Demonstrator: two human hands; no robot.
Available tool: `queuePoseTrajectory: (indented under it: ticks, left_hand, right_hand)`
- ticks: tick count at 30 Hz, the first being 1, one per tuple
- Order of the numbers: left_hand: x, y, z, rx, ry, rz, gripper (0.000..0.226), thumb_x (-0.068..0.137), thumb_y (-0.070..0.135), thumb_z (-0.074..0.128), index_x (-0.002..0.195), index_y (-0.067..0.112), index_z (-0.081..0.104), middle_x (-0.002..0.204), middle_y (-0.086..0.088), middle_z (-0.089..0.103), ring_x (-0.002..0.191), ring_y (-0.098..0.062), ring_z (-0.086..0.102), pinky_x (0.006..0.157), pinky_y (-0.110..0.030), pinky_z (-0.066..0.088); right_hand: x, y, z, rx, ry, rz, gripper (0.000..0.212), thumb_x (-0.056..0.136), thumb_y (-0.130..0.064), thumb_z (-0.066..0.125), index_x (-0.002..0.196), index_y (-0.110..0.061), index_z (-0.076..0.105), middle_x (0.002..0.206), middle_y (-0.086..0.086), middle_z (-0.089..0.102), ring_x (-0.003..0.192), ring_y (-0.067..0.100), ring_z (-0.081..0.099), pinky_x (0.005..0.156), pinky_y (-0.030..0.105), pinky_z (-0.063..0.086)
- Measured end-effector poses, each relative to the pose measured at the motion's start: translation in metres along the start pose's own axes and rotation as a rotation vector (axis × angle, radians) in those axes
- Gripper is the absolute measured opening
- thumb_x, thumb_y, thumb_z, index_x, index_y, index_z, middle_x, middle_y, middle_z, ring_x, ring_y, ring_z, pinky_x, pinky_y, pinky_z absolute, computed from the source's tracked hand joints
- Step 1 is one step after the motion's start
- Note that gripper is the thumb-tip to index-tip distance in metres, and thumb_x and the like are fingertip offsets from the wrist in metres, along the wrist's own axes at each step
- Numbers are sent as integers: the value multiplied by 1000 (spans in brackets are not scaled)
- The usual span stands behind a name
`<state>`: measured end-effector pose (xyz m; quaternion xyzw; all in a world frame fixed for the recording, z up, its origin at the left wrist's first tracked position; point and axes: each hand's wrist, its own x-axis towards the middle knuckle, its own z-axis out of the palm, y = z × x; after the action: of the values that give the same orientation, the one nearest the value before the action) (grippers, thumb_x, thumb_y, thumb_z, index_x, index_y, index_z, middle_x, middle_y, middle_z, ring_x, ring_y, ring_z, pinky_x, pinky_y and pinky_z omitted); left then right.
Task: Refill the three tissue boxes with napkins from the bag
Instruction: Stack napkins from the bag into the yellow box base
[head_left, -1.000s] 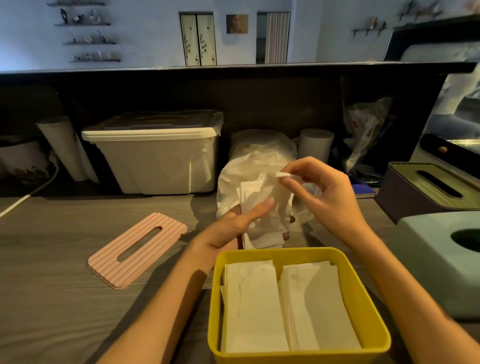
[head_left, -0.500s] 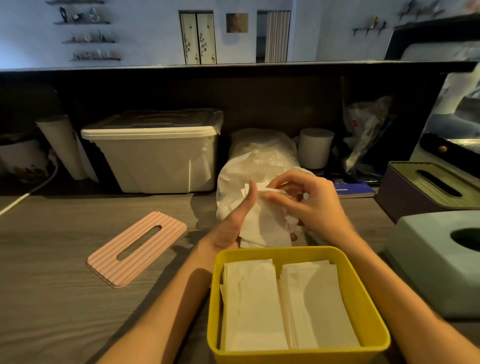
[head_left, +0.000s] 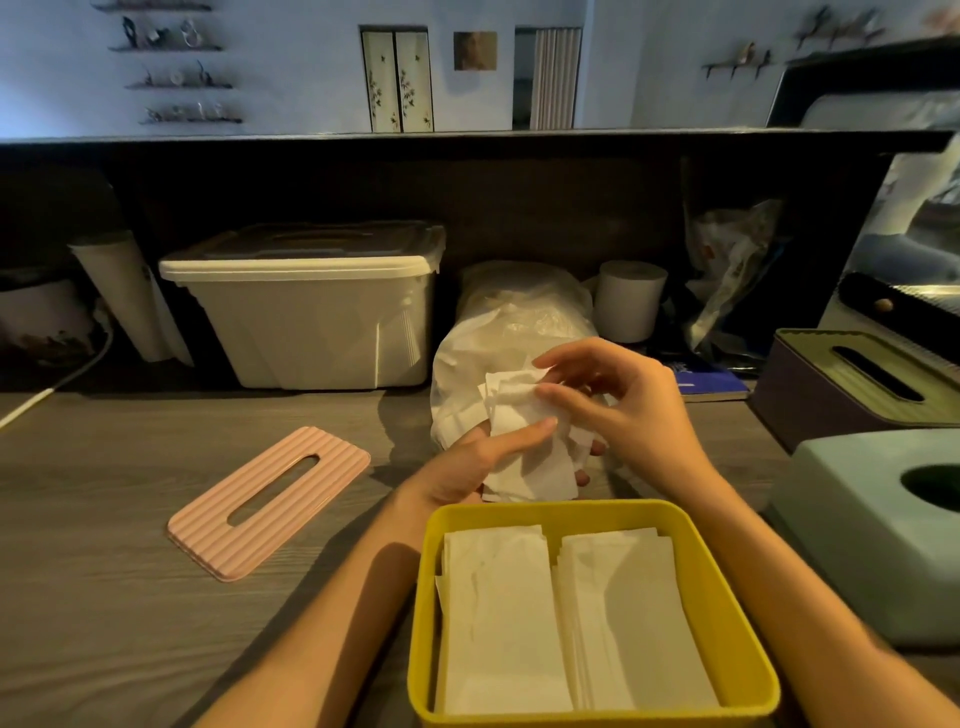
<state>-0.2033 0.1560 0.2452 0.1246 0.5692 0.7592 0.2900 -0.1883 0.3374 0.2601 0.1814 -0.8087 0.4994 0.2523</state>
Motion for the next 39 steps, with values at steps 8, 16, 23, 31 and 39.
queuePoseTrajectory:
  ticks: [8,16,23,31,39]
  left_hand:
    - [-1,5,-9,-40,-41,-30,30,90,24,67,119,30,59,96,-6,79,85,-22,77,64,-33,61]
    - [-7,9,-5,-47,-108,-71,27,87,23,64,113,20,62,91,-12,77,80,-23,76,68,-35,63]
    - [-6,7,-6,-76,-46,-88,23,95,25,60,115,21,70,112,-15,74,99,-28,73,90,-45,59]
    - [0,7,2,-206,59,-51,44,104,32,40,91,17,79,74,-14,75,63,-24,74,54,-30,60]
    - [1,6,3,-119,93,-39,49,99,57,43,104,24,79,107,-11,77,96,-22,75,83,-36,58]
  right_hand:
    - [4,8,-12,-174,81,94,27,94,-38,69,119,-32,68,109,-24,67,104,-9,61,80,5,49]
    - [4,8,-11,40,125,171,14,95,-29,70,109,-27,74,99,-13,74,94,-1,69,71,14,55]
    - [8,-4,-22,89,397,25,23,101,-24,63,120,-13,71,105,-3,74,101,8,71,77,20,58]
    - [5,-11,-18,362,-27,254,23,97,-31,63,116,-21,72,77,-11,71,66,1,64,58,12,47]
    - [6,5,0,-218,-104,-2,16,96,-31,67,110,-36,72,107,-30,66,101,-3,61,85,11,50]
